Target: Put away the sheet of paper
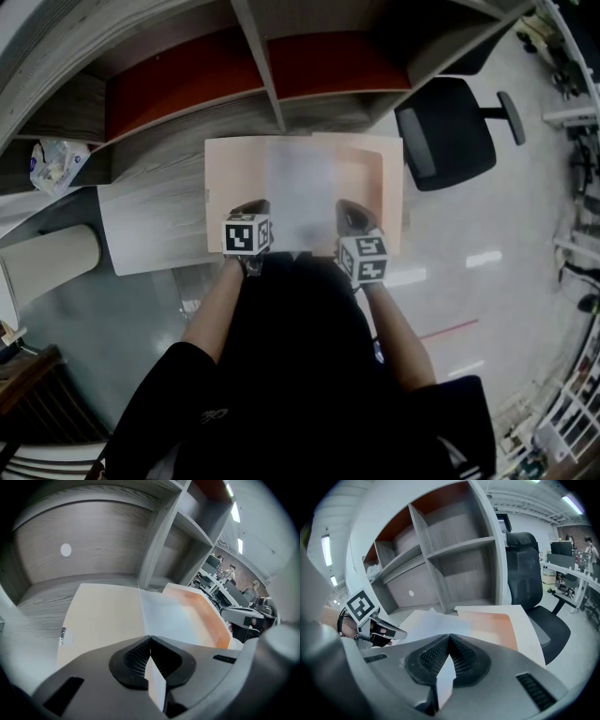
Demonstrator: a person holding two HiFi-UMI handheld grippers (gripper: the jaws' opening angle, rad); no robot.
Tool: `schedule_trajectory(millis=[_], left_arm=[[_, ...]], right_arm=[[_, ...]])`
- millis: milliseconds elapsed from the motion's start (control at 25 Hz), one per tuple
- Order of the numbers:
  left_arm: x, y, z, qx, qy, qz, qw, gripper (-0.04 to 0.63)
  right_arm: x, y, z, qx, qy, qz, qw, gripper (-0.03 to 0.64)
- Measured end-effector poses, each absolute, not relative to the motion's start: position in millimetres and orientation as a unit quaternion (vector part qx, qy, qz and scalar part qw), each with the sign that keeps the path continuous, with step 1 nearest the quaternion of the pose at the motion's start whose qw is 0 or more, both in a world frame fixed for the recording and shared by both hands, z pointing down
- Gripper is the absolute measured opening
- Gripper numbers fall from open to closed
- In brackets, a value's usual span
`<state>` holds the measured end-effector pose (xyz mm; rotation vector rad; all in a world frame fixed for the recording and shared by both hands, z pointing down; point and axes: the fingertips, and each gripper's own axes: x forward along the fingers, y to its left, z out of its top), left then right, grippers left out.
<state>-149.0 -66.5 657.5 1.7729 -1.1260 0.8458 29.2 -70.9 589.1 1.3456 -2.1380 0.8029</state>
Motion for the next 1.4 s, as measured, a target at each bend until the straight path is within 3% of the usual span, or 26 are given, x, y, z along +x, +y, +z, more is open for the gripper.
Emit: schedule_trajectory(millis=[1400], left_arm=[[-115, -69, 661, 0.692, -0.464, 0.335, 0.439, 0.044]], right_arm=[[50, -70, 600, 0.451, -0.8, 0.299, 0.26, 0.017]])
